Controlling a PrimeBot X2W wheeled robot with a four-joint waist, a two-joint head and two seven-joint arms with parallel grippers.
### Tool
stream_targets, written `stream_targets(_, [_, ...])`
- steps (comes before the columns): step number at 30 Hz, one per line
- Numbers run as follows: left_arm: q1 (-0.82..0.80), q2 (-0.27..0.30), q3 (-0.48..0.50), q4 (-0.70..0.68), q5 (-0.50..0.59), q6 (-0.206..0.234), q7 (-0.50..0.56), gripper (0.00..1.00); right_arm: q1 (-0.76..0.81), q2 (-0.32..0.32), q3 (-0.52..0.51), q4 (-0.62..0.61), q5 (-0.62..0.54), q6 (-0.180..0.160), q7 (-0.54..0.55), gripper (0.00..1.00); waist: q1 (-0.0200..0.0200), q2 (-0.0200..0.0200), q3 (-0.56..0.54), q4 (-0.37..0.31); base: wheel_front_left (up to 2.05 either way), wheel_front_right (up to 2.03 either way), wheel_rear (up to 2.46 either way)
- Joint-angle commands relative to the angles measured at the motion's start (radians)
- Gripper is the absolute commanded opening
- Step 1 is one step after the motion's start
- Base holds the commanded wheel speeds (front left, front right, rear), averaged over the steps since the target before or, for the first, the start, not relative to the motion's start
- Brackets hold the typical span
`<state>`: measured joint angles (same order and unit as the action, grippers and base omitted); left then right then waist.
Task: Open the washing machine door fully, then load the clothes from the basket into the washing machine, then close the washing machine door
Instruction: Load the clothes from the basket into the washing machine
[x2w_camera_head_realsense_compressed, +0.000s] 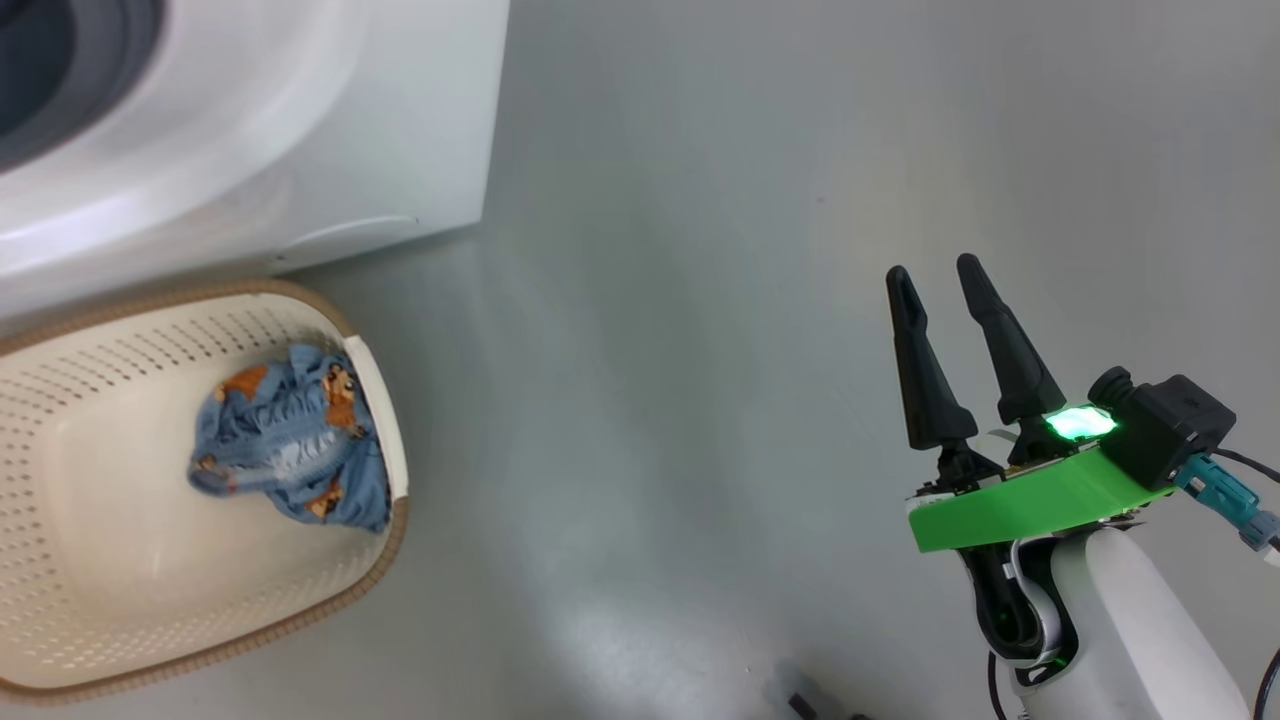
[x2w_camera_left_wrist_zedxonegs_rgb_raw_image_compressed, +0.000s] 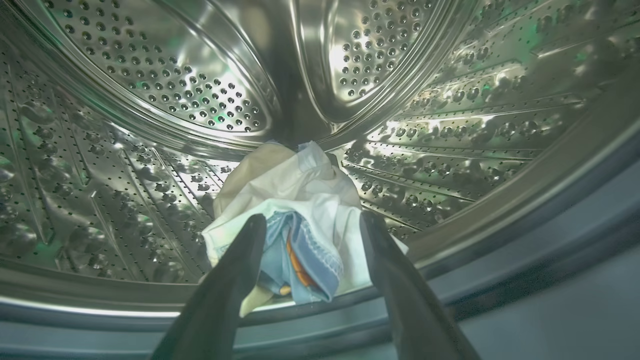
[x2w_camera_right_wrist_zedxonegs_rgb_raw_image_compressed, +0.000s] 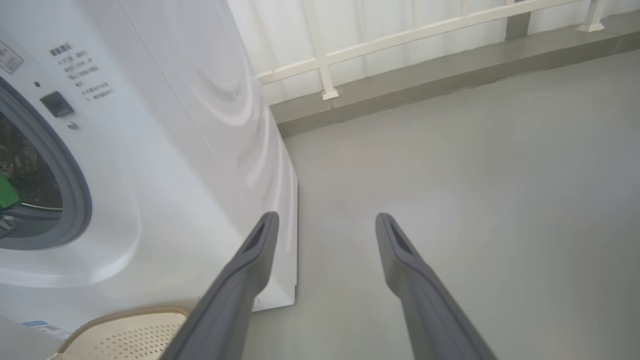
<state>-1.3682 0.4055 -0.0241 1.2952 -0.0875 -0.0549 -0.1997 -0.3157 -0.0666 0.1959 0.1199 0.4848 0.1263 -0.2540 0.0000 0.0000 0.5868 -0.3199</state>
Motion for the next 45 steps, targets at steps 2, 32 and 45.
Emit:
stream_targets(2, [0.05,0.031,0.006,-0.015,-0.011,-0.012,-0.028,1.0,0.033,-0.019,0.02,-0.013,0.005,0.004,-0.008,1.0,0.0,0.0,-0.05,0.015,0.0,0.0,0.0])
stream_targets(32, [0.8,-0.182,0.165,-0.679,-0.08,-0.051,-0.062,1.0,0.167,-0.143,-0.012,0.025,0.005,0.004,-0.008,1.0,0.0,0.0,-0.376,0.156,0.0,0.0,0.0])
stream_targets(45, [1.06,-0.267,0.19,-0.882,-0.05,-0.064,-0.062,1.0,0.246,-0.177,-0.042,0.026,0.008,0.004,-0.008,1.0,0.0,0.0,-0.471,0.209,0.0,0.0,0.0])
